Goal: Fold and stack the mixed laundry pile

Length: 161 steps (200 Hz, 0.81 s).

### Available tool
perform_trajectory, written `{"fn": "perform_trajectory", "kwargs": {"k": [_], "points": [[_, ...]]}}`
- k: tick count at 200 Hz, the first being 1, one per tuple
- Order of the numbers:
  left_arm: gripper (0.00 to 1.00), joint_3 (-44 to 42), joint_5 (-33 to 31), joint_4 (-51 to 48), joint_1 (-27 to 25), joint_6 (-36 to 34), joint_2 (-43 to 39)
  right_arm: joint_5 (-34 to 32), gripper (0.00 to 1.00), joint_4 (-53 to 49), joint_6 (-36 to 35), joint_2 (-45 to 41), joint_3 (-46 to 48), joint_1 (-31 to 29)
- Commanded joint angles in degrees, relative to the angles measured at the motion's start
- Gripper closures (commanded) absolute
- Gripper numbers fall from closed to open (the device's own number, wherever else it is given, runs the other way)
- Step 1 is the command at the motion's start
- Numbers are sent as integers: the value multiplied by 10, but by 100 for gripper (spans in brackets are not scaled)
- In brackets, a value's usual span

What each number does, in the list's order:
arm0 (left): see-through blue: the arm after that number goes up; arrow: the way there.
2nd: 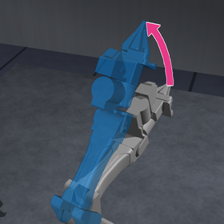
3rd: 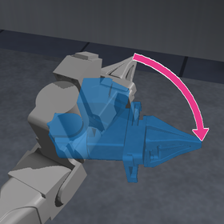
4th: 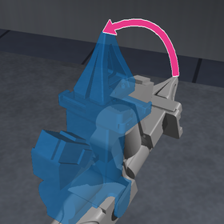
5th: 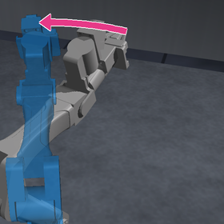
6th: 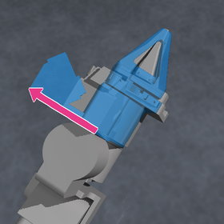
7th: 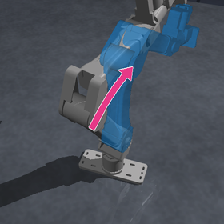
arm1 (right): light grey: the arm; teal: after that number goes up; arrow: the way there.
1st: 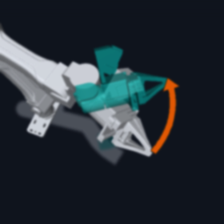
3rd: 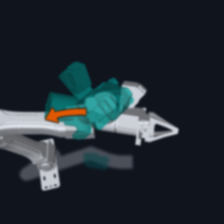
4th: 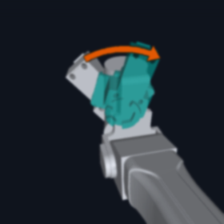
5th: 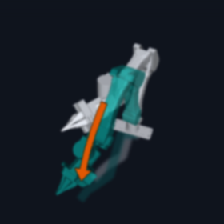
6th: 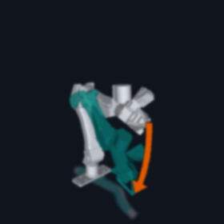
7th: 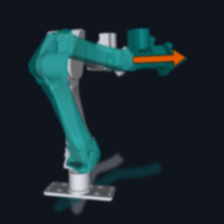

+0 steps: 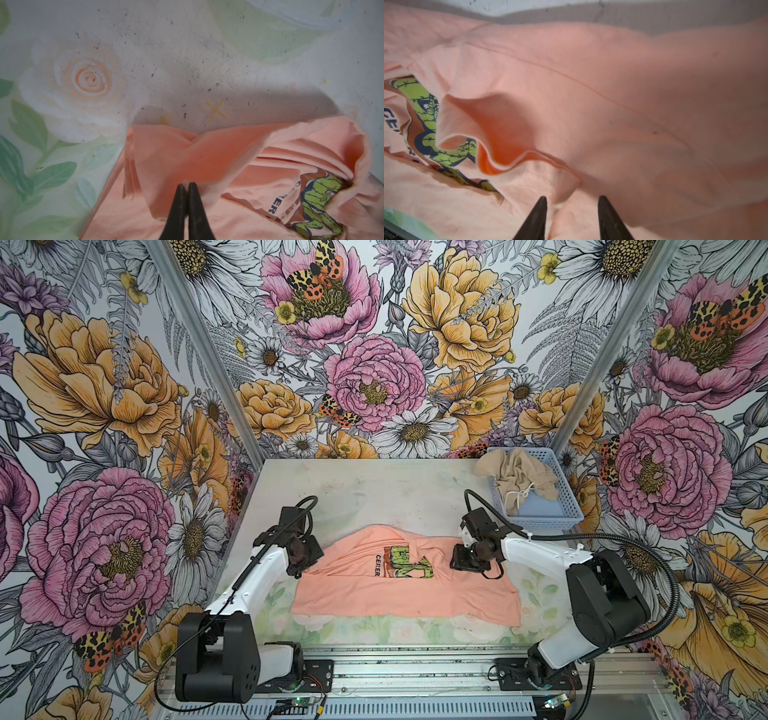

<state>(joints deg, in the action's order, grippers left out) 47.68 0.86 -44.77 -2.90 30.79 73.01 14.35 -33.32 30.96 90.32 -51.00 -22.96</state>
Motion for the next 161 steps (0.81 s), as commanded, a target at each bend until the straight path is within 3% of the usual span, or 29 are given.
{"fn": "perform_trajectory", "kwargs": {"k": [1, 77, 138, 161], "points": [[100, 2, -13, 7, -5, 8, 2, 27, 59, 52, 33, -6, 15, 4], [100, -4, -13, 6, -5, 10, -4, 28, 67, 91, 45, 11, 27, 13], [100, -6, -13, 6, -5, 10, -5, 36, 80, 99, 50, 15, 38, 16], [100, -7, -13, 6, -5, 11, -5, 40, 90, 99, 52, 14, 41, 18]]}}
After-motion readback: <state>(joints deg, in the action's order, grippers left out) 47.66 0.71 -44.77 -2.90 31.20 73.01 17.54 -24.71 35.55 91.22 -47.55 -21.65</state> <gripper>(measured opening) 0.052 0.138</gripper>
